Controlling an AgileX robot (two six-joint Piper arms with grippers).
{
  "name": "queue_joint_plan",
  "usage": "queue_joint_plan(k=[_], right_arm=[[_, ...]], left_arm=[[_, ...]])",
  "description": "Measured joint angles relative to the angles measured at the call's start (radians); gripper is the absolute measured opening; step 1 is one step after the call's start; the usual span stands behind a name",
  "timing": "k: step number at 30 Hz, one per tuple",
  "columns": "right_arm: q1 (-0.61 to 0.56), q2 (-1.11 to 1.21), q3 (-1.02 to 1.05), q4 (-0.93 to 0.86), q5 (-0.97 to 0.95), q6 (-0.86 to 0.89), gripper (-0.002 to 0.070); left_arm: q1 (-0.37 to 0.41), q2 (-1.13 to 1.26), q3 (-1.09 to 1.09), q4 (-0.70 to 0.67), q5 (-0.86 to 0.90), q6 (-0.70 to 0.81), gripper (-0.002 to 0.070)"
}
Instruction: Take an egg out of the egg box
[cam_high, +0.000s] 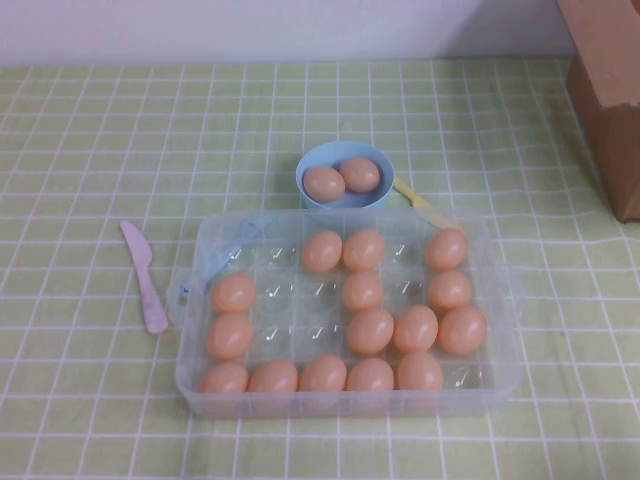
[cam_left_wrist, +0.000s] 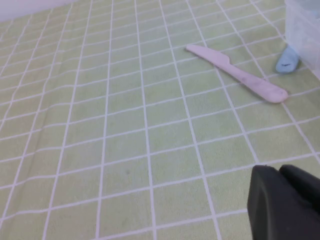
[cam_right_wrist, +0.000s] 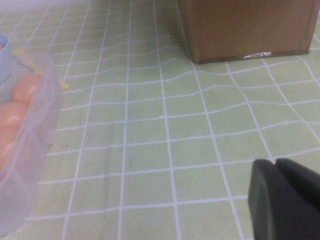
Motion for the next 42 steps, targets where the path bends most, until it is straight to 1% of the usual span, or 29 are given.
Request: queue_joint_plan(k=[5, 10, 14, 21, 25, 29, 34, 39, 40, 42], right_arm=[[0.000, 0.000, 0.000, 0.000, 0.000, 0.000, -0.0017], [0.000, 0.000, 0.000, 0.000, 0.000, 0.000, -0.0017], [0.000, 0.000, 0.000, 0.000, 0.000, 0.000, -0.0017], [0.000, 0.000, 0.000, 0.000, 0.000, 0.000, -0.0017], [0.000, 0.000, 0.000, 0.000, 0.000, 0.000, -0.0017], [0.000, 0.000, 0.000, 0.000, 0.000, 0.000, -0.0017], [0.000, 0.000, 0.000, 0.000, 0.000, 0.000, -0.0017], [0.000, 0.000, 0.000, 0.000, 0.000, 0.000, -0.0017], [0.000, 0.000, 0.000, 0.000, 0.000, 0.000, -0.0017], [0.000, 0.000, 0.000, 0.000, 0.000, 0.000, -0.0017]], left_arm=[[0.000, 0.000, 0.000, -0.033, -0.017, 0.000, -0.0004], [0.000, 0.000, 0.000, -0.117, -0.139, 0.000, -0.0004], [0.000, 0.000, 0.000, -0.135, -0.225, -0.039, -0.0004], [0.000, 0.000, 0.000, -0.142, -0.323, -0.273, -0.0003], [0.000, 0.000, 0.000, -0.147, -0.358, -0.315, -0.0004], [0.000, 0.000, 0.000, -0.148, -0.447, -0.355, -0.0004], [0.000, 0.000, 0.000, -0.149, -0.539, -0.617, -0.0004], [0.000, 0.000, 0.000, -0.149, -0.536, -0.745, -0.0004], [0.000, 0.000, -0.005, -0.149, -0.497, -0.769, -0.0004], [0.000, 0.000, -0.048, -0.127, -0.352, -0.784, -0.0004]])
